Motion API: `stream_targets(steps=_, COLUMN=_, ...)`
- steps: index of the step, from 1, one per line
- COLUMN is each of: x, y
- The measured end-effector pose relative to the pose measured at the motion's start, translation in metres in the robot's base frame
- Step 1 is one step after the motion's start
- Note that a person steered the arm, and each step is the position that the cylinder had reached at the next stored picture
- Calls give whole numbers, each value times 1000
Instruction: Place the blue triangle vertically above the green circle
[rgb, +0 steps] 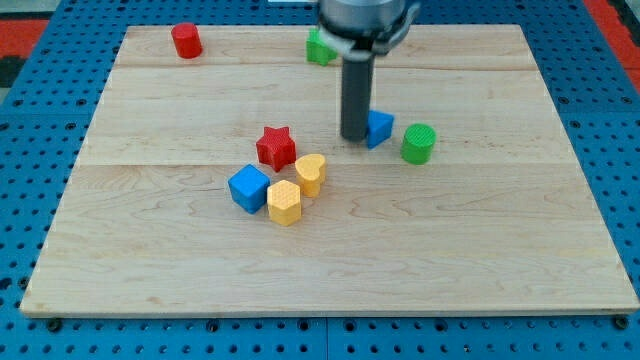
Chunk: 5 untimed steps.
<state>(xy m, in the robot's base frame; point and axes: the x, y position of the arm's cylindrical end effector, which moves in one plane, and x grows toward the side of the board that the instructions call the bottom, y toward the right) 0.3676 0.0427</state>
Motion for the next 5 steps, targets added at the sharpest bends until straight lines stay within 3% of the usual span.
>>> stream_targets(steps=1, x=-11, y=37)
stream_targets(steps=3, x=64, y=-20)
stream_targets(steps=4, x=48, y=41)
stream_targets(steps=5, x=-16, y=51)
